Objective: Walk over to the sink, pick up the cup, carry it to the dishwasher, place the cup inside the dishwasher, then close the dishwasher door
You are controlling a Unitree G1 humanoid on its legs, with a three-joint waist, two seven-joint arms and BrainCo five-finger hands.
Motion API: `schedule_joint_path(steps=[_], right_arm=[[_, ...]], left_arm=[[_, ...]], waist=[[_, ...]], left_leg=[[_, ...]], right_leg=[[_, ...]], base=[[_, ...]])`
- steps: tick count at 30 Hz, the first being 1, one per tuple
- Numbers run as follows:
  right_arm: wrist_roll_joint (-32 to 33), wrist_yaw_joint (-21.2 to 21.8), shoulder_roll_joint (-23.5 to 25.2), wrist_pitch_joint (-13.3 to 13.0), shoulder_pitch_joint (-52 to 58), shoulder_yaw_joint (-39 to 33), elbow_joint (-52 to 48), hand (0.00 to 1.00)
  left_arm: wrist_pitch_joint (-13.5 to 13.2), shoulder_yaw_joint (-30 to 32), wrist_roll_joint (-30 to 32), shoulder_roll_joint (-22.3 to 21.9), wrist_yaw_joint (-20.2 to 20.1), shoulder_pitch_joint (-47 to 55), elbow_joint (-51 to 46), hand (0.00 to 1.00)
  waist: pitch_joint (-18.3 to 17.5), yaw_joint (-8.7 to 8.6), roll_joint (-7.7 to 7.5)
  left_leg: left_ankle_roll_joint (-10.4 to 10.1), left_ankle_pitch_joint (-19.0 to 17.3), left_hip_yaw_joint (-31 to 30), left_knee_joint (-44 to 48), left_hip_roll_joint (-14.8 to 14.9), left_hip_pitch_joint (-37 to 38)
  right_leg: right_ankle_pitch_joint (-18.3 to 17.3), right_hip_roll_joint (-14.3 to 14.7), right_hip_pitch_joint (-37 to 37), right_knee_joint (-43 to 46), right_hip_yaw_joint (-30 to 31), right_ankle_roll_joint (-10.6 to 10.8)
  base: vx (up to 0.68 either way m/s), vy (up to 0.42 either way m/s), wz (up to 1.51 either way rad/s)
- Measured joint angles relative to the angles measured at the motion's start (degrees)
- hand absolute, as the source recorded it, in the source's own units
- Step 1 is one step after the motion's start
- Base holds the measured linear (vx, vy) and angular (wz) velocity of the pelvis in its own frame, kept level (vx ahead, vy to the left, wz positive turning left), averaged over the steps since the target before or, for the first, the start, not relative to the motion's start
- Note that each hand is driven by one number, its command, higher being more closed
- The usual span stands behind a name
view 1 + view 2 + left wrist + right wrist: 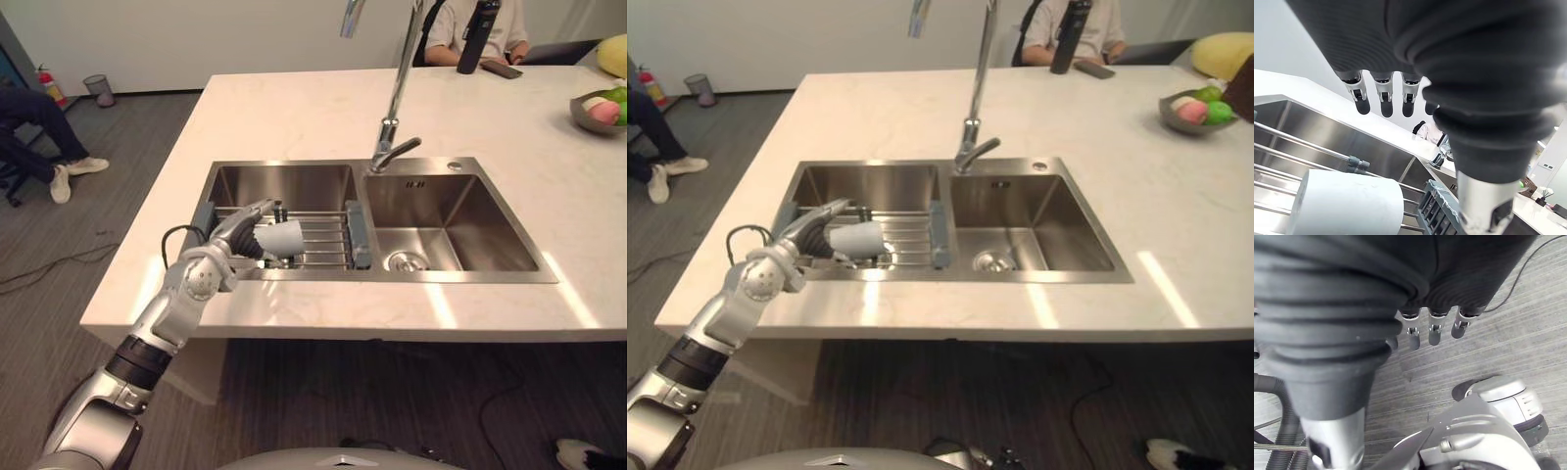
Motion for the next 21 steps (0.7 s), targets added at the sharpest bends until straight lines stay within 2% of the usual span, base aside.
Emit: schedule_joint_path(steps=[5, 9, 14, 21], right_arm=[[0.01, 0.23, -0.05, 0.96, 0.61, -0.03, -0.01, 0.00], [0.00, 0.36, -0.08, 1.10, 0.84, -0.06, -0.05, 0.00], [-0.05, 1.12, -0.14, 1.07, 1.06, -0.49, -0.06, 0.00], [-0.01, 1.71, -0.17, 0.92, 1.15, -0.67, -0.34, 0.00]], left_arm=[[2.84, -0.09, 3.77, 0.53, -3.25, -2.13, 4.14, 0.00], [4.05, -0.13, 5.01, 1.04, -4.15, -3.66, 6.19, 0.00], [4.45, -0.15, 6.56, 1.84, -4.78, -5.55, 8.28, 0.00], [4.36, -0.14, 7.03, 3.33, -4.82, -8.72, 11.45, 0.00]], waist=[[-0.02, -1.36, 0.03], [-0.03, -1.57, 0.05], [-0.08, -1.76, 0.20], [-0.19, -3.05, 0.76]], left_leg=[[-0.01, 0.00, 0.22, -0.01, 0.04, 0.08], [-0.08, -0.05, 0.61, -0.04, 0.07, 0.06], [-0.26, -0.30, 1.33, -0.05, 0.03, 0.01], [-0.38, -0.50, 1.34, -0.04, -0.03, -0.01]], right_leg=[[0.15, -0.01, -0.08, -0.44, 0.23, 0.06], [0.38, 0.02, -0.07, -1.02, 0.56, 0.06], [0.86, 0.10, -0.14, -1.49, 1.30, 0.11], [0.87, 0.12, -0.38, -1.48, 1.67, 0.11]], base=[[-0.02, -0.009, -0.02], [-0.01, -0.014, -0.05], [0.02, -0.012, -0.08], [-0.01, -0.019, -0.03]])
